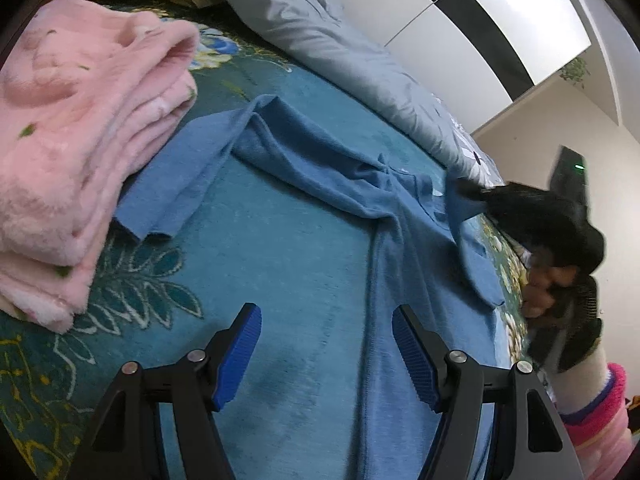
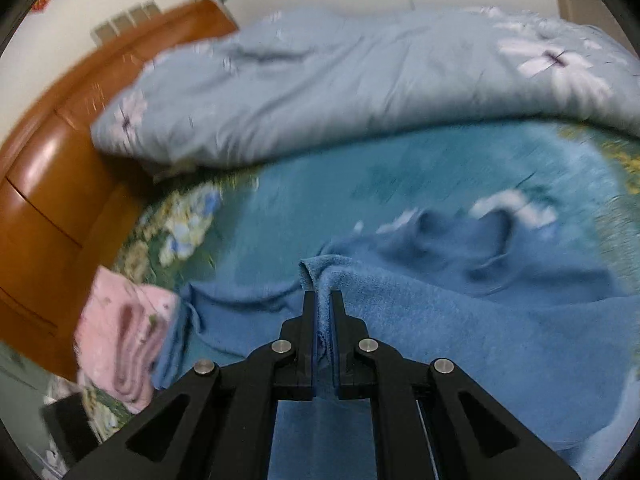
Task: Fold clothes
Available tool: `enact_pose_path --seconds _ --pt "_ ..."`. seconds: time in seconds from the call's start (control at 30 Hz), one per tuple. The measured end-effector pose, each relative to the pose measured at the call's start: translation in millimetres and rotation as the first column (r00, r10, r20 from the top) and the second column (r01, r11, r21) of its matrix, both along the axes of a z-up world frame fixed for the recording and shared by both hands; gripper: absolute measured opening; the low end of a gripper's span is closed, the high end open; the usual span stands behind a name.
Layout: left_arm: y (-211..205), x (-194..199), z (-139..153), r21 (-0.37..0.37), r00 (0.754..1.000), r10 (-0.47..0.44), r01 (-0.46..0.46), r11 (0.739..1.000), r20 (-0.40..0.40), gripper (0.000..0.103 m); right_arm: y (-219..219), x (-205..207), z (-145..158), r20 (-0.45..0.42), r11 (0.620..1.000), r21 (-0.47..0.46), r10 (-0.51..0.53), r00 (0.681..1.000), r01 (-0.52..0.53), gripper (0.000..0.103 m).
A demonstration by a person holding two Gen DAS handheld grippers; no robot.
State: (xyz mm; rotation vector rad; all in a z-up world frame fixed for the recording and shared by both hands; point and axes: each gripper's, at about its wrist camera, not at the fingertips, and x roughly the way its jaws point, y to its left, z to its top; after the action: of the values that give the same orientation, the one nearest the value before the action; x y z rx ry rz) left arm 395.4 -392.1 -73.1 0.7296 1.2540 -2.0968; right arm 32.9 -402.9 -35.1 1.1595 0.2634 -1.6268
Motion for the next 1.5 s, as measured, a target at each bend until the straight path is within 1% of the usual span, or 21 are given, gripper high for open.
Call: enact_pose_path --seconds 0.13,0.27,0.33,0.37,0.4,0.43,0.57,0.63,0.67,0.77,0.9,0.93,1.0,1.07,1.1,1.13,1.17,1.23,1.3,1.47,1.5 --pt "-5 5 -3 0.003 1.000 0.009 -0.009 1.000 0.007 0.072 -20 15 -30 -0.033 0.996 0.083 0.029 0.999 -0.026 0.005" --pt "-10 10 -6 0.012 1.000 0.028 -0.028 1.000 0.014 0.072 -27 17 -47 -0.016 0.992 0.121 0.030 0.999 -0.028 0.008" --pt "-11 12 -4 0.000 0.999 0.032 -0.032 0.999 0.027 0.072 -28 17 -53 0.010 0.991 0.127 0.036 0.999 -0.037 0.012" --pt "-11 13 -1 -0.016 0.999 0.036 -0.036 0.999 0.039 0.072 -26 16 -53 0.037 0.992 0.115 0.046 0.998 -0.050 0.025" --pt "-11 14 2 -0.034 0.998 0.041 -0.039 0.999 0.051 0.072 -23 16 -52 0.067 0.993 0.096 0.059 0.996 -0.065 0.044" --pt "-12 14 6 -0.056 0.997 0.044 -0.040 0.998 0.071 0.072 -17 17 -48 0.078 0.994 0.078 0.068 0.995 -0.075 0.050" --pt "-21 12 15 -0.158 0.982 0.027 0.003 0.987 0.187 0.072 20 19 -19 0.070 0.996 -0.005 0.086 0.994 -0.086 0.052" --pt "-28 4 17 -0.210 0.957 0.029 0.034 0.977 0.288 0.072 47 17 -6 0.076 0.995 -0.051 0.085 0.994 -0.081 0.052" --pt "-32 -1 17 -0.234 0.948 0.015 0.064 0.970 0.319 0.072 62 16 -1 0.080 0.994 -0.075 0.082 0.993 -0.077 0.053" --pt "-46 -10 11 -0.269 0.921 0.005 0.108 0.957 0.389 0.072 107 11 8 0.086 0.992 -0.121 0.048 0.995 -0.038 0.053" --pt "-57 -18 3 -0.275 0.890 0.011 0.129 0.953 0.455 0.071 170 -1 4 0.125 0.988 -0.148 -0.036 0.991 0.054 0.053" --pt "-56 -20 3 -0.279 0.886 0.013 0.131 0.951 0.463 0.066 186 -5 1 0.138 0.985 -0.152 -0.056 0.989 0.077 0.053" --pt "-58 -19 3 -0.277 0.880 0.021 0.127 0.952 0.474 0.053 210 -12 -3 0.154 0.980 -0.156 -0.097 0.983 0.122 0.053" --pt "-62 -19 2 -0.276 0.871 0.048 0.103 0.956 0.489 0.031 237 -21 -9 0.184 0.971 -0.166 -0.141 0.973 0.172 0.053" --pt "-64 -19 1 -0.282 0.858 0.065 0.095 0.955 0.509 0.026 249 -25 -12 0.200 0.965 -0.172 -0.162 0.966 0.197 0.053" --pt "-65 -19 -1 -0.292 0.839 0.085 0.091 0.952 0.537 0.015 261 -30 -15 0.217 0.959 -0.177 -0.182 0.959 0.222 0.053" --pt "-65 -20 -3 -0.300 0.823 0.097 0.092 0.949 0.560 0.010 271 -34 -17 0.234 0.953 -0.186 -0.193 0.953 0.238 0.053" --pt "-63 -24 -6 -0.300 0.810 0.093 0.106 0.948 0.579 0.003 289 -41 -22 0.263 0.943 -0.205 -0.205 0.943 0.262 0.053" --pt "-59 -27 -5 -0.297 0.808 0.091 0.108 0.949 0.582 0.003 304 -47 -27 0.285 0.931 -0.221 -0.223 0.932 0.290 0.053" --pt "-49 -34 25 -0.321 0.835 0.091 0.105 0.941 0.542 0.002 336 -63 -38 0.330 0.898 -0.262 -0.259 0.908 0.352 0.053" --pt "-50 -35 35 -0.318 0.849 0.089 0.096 0.943 0.520 0.002 341 -66 -40 0.336 0.892 -0.270 -0.265 0.904 0.362 0.053"
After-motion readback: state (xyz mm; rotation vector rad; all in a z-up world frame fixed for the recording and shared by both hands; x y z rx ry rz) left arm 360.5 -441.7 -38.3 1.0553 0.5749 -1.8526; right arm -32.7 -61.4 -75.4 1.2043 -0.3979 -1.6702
